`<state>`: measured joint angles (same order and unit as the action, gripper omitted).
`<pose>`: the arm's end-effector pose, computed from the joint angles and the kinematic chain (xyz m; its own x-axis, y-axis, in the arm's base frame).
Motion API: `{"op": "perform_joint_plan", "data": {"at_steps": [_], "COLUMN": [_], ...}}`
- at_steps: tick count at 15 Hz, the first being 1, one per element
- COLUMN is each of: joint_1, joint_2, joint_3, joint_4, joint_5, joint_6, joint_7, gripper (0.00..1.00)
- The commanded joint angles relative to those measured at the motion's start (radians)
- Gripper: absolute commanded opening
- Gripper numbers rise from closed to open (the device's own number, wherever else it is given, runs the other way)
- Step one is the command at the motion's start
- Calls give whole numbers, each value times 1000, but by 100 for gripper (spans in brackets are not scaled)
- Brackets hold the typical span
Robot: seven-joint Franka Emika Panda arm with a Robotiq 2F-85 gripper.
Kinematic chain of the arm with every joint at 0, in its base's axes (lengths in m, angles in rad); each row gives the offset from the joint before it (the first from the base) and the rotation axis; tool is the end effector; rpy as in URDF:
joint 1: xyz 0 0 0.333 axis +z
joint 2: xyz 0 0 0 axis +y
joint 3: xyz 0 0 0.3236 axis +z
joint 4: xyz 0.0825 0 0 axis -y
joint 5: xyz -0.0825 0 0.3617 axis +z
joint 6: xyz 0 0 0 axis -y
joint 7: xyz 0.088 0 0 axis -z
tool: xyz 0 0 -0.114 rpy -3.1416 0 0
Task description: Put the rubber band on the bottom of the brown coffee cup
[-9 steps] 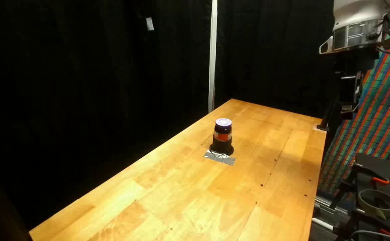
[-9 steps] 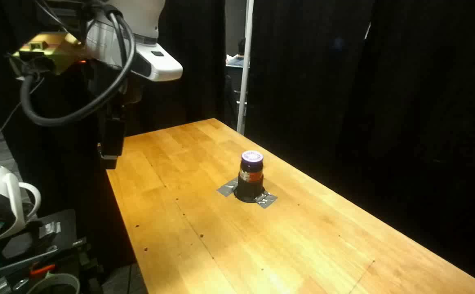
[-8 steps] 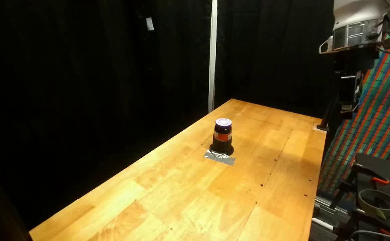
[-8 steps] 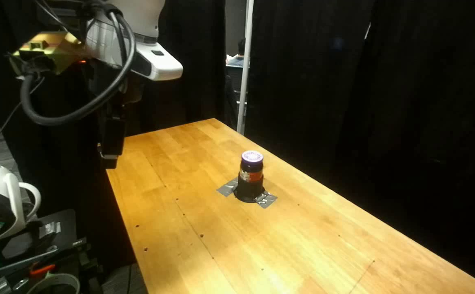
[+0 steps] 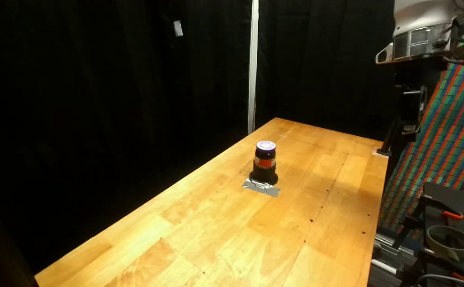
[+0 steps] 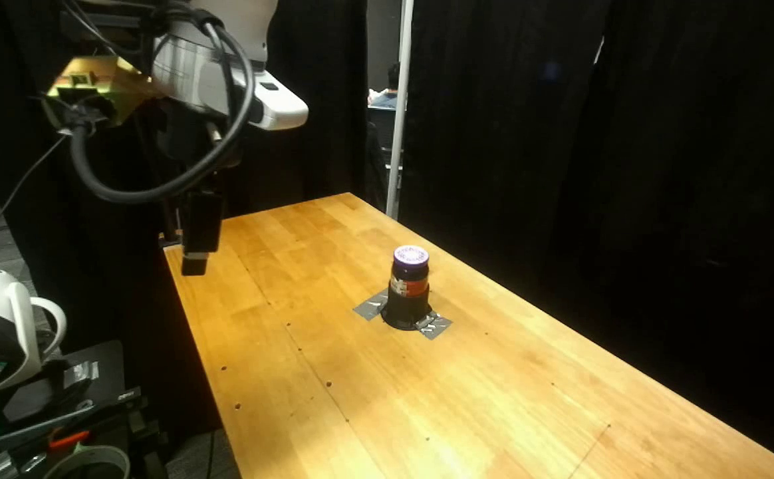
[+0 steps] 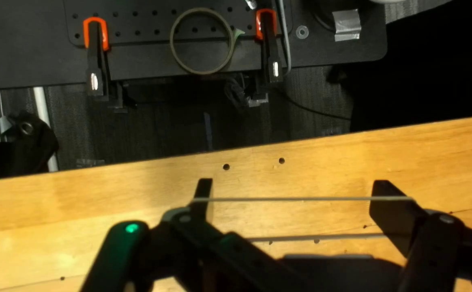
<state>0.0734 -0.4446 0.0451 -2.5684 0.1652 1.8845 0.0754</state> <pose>0.3416 0.0541 0.4098 0.9685 -0.0196 -0.2484 -0.0463 -0.9937 -0.1023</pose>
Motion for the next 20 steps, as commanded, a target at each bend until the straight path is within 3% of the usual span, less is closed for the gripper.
{"op": "perform_joint_plan", "data": {"at_steps": [1,7,15,20], "joint_1": [14,9,2,3], "joint_2": [198,515,905,1069], "joint_3": [-10,4,20,27], "joint_4": [168,470,892,1095], "joint_5": [-31,-21,-110,-130], "joint_6": [38,148,258,228], "joint_7": [-154,-292,-252,-262], "gripper": [100,100,100,100]}}
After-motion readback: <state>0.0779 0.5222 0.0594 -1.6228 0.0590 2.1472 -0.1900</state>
